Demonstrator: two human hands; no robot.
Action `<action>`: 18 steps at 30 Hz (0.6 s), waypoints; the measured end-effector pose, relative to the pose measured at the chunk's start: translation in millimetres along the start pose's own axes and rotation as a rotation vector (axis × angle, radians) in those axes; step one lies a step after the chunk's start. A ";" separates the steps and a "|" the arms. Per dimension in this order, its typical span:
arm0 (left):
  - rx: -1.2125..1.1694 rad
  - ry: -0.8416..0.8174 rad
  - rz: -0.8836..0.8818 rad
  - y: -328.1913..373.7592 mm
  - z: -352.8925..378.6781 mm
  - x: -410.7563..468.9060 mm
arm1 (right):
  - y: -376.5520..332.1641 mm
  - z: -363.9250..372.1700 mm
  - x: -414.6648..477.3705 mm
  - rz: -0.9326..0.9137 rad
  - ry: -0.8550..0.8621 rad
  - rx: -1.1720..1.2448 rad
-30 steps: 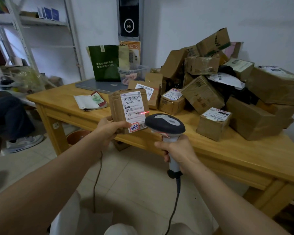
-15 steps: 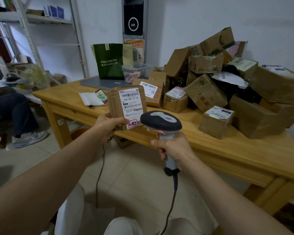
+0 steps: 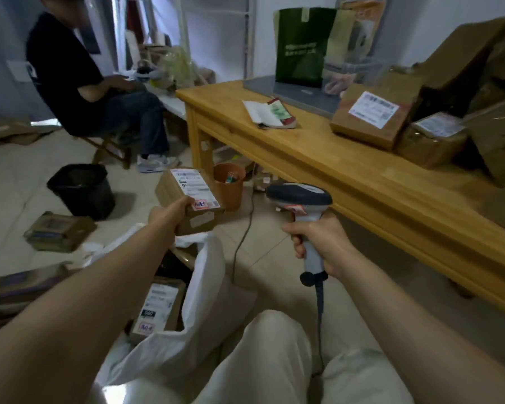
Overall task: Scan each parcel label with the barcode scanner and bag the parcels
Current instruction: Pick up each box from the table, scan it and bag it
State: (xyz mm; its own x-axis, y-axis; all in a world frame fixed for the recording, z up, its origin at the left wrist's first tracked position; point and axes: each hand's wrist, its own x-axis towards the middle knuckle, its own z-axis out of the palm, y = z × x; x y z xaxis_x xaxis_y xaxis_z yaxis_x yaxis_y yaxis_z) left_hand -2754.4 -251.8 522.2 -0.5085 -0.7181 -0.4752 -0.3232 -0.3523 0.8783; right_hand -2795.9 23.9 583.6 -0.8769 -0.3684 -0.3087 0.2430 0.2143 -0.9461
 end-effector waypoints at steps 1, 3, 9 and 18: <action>0.008 0.048 -0.031 -11.9 -17.9 8.1 | 2.7 10.7 4.1 0.017 -0.017 -0.006; 0.028 0.111 -0.092 -35.6 -50.0 27.4 | 8.2 32.3 13.1 0.048 -0.043 -0.018; -0.027 0.132 -0.213 -84.5 -92.1 43.0 | 27.1 70.1 34.4 0.117 -0.065 -0.084; -0.204 0.181 -0.442 -90.7 -111.0 53.6 | 46.3 103.6 59.3 0.152 -0.108 -0.170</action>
State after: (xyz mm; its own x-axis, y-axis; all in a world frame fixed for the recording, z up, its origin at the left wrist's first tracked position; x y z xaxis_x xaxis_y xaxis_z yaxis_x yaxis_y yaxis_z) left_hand -2663.7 -324.9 422.9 -0.2067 -0.5599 -0.8023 -0.3049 -0.7423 0.5966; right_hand -2793.7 -81.8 511.3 -0.7841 -0.4126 -0.4635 0.2877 0.4200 -0.8607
